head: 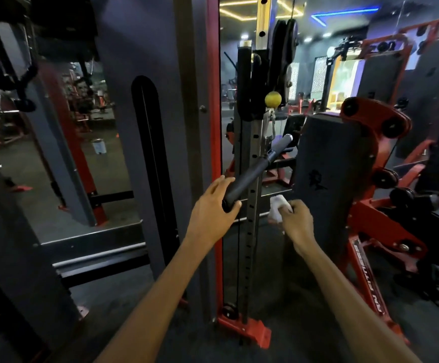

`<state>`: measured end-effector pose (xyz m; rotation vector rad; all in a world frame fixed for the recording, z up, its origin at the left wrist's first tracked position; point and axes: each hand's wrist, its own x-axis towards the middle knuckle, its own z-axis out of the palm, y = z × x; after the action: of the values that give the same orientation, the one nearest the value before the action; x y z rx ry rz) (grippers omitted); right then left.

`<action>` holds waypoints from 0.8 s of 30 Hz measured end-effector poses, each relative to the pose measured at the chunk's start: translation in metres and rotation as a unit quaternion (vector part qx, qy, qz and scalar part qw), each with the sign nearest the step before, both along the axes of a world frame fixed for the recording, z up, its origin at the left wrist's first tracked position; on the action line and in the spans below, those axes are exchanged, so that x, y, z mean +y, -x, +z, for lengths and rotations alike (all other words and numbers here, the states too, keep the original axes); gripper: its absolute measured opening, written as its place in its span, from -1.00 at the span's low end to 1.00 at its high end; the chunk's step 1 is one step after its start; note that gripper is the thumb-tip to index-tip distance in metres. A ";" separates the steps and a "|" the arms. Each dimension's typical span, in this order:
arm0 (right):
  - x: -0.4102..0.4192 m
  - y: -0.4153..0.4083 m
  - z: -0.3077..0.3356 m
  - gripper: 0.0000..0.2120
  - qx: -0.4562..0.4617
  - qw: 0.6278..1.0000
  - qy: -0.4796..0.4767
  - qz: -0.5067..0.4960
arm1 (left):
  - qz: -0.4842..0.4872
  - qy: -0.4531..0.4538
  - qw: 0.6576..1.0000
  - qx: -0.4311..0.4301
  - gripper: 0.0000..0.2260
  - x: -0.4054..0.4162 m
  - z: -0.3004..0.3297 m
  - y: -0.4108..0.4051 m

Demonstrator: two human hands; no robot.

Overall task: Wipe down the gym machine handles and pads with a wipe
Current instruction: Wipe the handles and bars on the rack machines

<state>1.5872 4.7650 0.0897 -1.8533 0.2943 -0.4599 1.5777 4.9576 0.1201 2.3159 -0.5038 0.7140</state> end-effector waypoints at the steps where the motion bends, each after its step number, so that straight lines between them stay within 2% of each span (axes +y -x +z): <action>1: 0.002 -0.006 0.003 -0.84 -0.018 1.000 -0.023 0.000 | -0.004 0.006 1.000 -0.018 -0.52 0.002 -0.002 -0.003; 4: 0.015 -0.014 0.014 -0.85 -0.131 0.990 -0.056 -0.010 | -0.007 0.028 0.999 -0.031 -0.55 0.007 -0.007 -0.007; 6: 0.025 -0.020 0.012 -0.74 -0.262 0.965 0.006 -0.003 | -0.009 0.040 0.999 -0.021 -0.55 0.012 -0.009 -0.010; 8: 0.037 -0.026 0.004 -0.64 -0.382 0.914 0.124 0.056 | -0.014 0.056 0.998 -0.018 -0.55 0.016 -0.010 -0.013; 10: 0.049 -0.033 -0.004 -0.64 -0.456 0.845 0.228 0.161 | -0.016 0.080 0.997 -0.005 -0.55 0.018 -0.009 -0.015; 12: 0.057 -0.043 -0.013 -0.63 -0.485 0.773 0.347 0.217 | -0.010 0.088 0.996 0.019 -0.55 0.020 -0.008 -0.016; 13: 0.057 -0.051 -0.019 -0.59 -0.478 0.753 0.396 0.217 | -0.005 0.084 0.996 0.032 -0.54 0.021 -0.007 -0.016; 15: 0.045 -0.073 -0.026 -0.53 -0.449 0.759 0.430 0.193 | 0.013 0.074 0.995 0.066 -0.51 0.023 -0.007 -0.017; 18: 0.020 -0.105 -0.026 -0.57 -0.389 0.837 0.362 0.131 | 0.017 0.075 0.991 0.108 -0.47 0.024 -0.010 -0.017; 21: 0.022 -0.107 -0.022 -0.57 -0.354 0.877 0.311 0.091 | 0.019 0.072 0.991 0.115 -0.45 0.023 -0.014 -0.018; 23: 0.041 -0.086 -0.025 -0.60 -0.374 0.864 0.306 0.142 | 0.023 0.069 0.992 0.108 -0.45 0.022 -0.014 -0.019; 24: 0.052 -0.072 -0.028 -0.60 -0.407 0.835 0.319 0.189 | 0.019 0.068 0.993 0.099 -0.46 0.022 -0.013 -0.020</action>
<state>1.6596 4.8174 0.0619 -2.0695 -0.8924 -1.1021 1.5977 4.9794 0.1069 2.2436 -0.3118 0.5133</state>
